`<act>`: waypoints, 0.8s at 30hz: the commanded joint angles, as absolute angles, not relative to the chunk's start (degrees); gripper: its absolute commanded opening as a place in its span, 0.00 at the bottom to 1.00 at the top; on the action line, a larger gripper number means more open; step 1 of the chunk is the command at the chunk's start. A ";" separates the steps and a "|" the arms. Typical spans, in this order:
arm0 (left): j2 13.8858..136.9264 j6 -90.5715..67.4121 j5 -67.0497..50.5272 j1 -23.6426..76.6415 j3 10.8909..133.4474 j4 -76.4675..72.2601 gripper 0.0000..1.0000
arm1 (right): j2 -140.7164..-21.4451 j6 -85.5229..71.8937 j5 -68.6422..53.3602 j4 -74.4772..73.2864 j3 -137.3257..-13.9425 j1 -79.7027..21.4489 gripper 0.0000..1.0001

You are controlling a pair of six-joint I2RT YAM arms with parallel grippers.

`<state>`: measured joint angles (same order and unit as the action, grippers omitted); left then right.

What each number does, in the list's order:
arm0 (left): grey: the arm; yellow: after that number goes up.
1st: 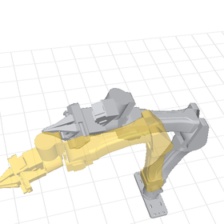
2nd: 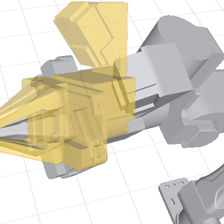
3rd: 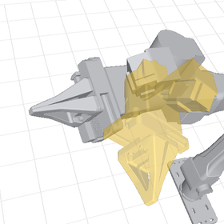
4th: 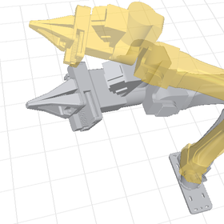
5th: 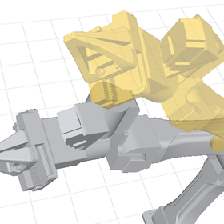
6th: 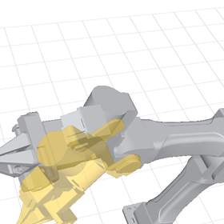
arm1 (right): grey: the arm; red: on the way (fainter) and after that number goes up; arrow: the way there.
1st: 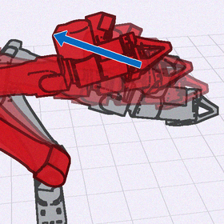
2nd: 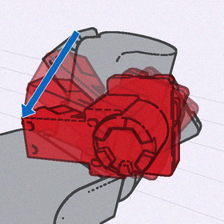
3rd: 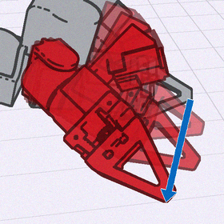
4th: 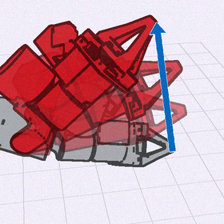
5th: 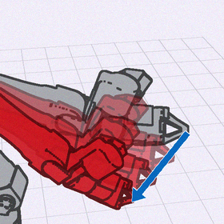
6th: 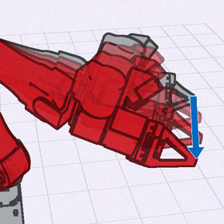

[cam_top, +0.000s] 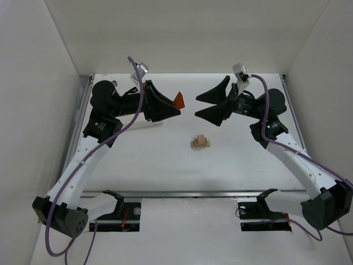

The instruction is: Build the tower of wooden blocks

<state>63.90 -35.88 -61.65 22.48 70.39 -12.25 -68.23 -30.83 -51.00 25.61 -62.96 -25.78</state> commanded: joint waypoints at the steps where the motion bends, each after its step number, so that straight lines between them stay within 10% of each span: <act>1: 63.98 -36.39 -63.54 22.32 71.98 -16.44 0.00 | -66.45 -38.65 -54.32 43.55 -61.27 -25.31 0.84; 20: 65.57 -34.72 -63.02 22.32 74.27 -17.49 0.00 | -75.94 -57.91 -52.47 61.61 -64.34 -29.09 0.81; 24: 65.57 -34.10 -63.02 22.32 74.27 -16.79 0.00 | -77.25 -57.92 -51.77 61.09 -66.44 -30.40 0.67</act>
